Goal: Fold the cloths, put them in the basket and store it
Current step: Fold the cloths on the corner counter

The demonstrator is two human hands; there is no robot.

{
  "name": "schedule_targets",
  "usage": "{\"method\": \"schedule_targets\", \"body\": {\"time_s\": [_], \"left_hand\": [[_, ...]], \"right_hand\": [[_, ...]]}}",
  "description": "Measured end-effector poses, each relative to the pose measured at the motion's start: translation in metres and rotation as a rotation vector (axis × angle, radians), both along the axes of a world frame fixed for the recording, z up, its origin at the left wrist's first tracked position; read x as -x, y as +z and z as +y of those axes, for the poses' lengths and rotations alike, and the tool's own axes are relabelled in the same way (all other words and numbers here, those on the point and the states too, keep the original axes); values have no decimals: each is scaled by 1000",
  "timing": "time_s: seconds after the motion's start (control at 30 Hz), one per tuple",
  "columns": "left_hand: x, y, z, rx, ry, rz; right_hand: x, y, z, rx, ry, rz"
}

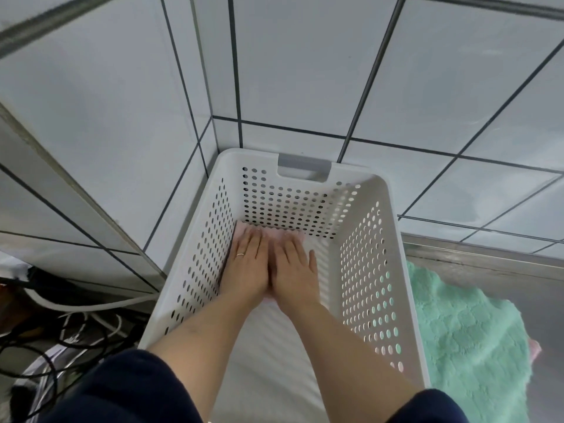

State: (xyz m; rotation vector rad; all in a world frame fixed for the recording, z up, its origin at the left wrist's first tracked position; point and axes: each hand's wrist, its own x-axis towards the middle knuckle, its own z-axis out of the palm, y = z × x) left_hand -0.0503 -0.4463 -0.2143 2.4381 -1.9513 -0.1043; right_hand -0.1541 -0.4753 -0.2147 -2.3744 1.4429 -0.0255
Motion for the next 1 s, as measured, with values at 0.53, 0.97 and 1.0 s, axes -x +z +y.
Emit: {"method": "schedule_targets", "body": {"time_s": [0.53, 0.97, 1.0], "left_hand": [[0, 1, -5, -65, 93, 189], [22, 134, 14, 136, 197, 953], [24, 146, 22, 162, 179, 988]], "right_hand": [[9, -5, -8, -118, -127, 3], [39, 128, 2, -278, -482, -684], [44, 139, 9, -259, -482, -720]]}}
